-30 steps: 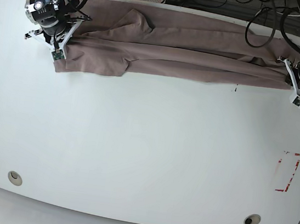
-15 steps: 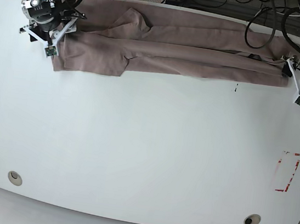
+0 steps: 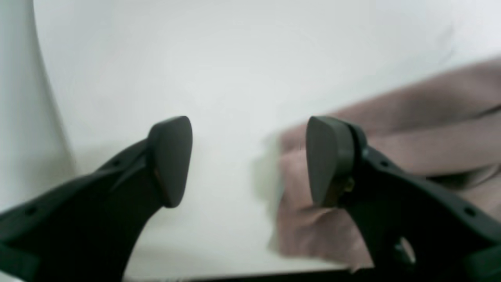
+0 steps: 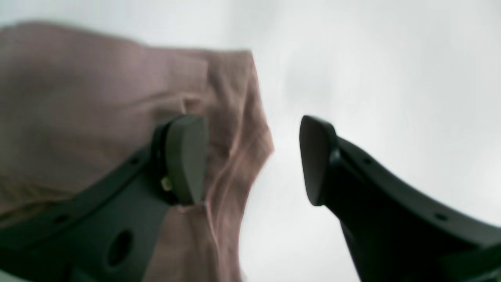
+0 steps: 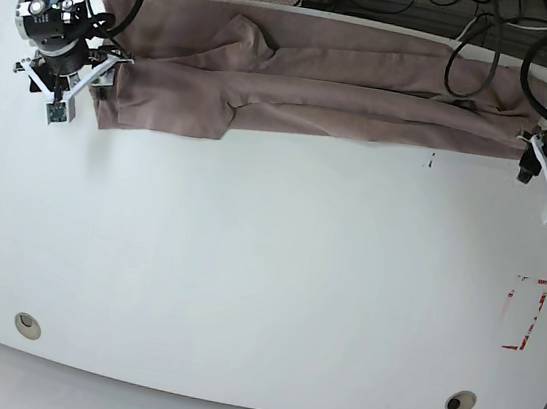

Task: Layout the t-shirt on the table in an organized manner, then fold the t-shirt properly
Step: 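Lower the folded hem onto the shirt and release both grippers, then grasp the folded shirt's ends with both grippers and pull them apart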

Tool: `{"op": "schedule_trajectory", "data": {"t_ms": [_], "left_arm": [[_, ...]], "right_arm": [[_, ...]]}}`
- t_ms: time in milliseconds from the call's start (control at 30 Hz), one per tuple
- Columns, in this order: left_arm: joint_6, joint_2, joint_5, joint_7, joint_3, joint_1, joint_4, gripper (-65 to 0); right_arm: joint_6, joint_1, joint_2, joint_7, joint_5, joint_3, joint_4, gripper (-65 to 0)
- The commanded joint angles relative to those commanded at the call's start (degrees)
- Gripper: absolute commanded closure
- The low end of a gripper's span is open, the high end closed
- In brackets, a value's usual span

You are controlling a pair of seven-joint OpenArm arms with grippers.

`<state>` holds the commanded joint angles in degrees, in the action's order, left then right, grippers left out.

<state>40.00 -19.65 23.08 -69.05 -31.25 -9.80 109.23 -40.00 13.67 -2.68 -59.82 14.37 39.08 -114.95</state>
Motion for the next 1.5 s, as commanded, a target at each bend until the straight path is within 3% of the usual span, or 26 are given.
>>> {"op": "schedule_trajectory", "data": {"t_ms": [133, 267, 400, 633, 1100, 1333, 1500], "left_arm": [[0.00, 2.37, -3.43, 0.00, 1.58, -1.93, -0.09, -42.8], [0.00, 3.96, -6.86, 0.00, 2.20, -3.69, -2.20, -42.8], [0.00, 3.87, -7.30, 0.26, 2.20, -4.66, -6.15, -42.4], [0.00, 1.49, -7.56, 8.09, 5.63, -5.45, -13.45, -35.4], [0.00, 0.35, -7.65, 9.76, 11.52, 7.03, -27.96, -35.4], [0.00, 0.53, -13.19, 11.25, 12.22, 11.43, -31.21, -35.6], [0.00, 0.70, -13.71, 10.90, 12.13, 12.04, -31.03, -35.7]], "right_arm": [[0.00, 0.26, 2.02, 0.00, -0.09, 0.00, 2.20, -30.4], [0.00, 0.35, 3.34, 0.26, -2.20, 0.00, 5.71, -18.7], [0.00, 0.62, 3.52, 0.26, -3.60, 0.00, 8.09, -11.7], [0.00, 1.32, 2.29, 6.33, -8.44, 0.00, 12.04, -12.4], [0.00, -4.48, -3.60, 14.07, -11.25, 0.00, 24.97, -12.0], [0.00, -7.03, -6.07, 15.38, -11.25, 0.35, 27.52, -11.9], [0.00, -7.30, -6.24, 15.47, -11.34, 0.26, 27.34, -11.9]]}}
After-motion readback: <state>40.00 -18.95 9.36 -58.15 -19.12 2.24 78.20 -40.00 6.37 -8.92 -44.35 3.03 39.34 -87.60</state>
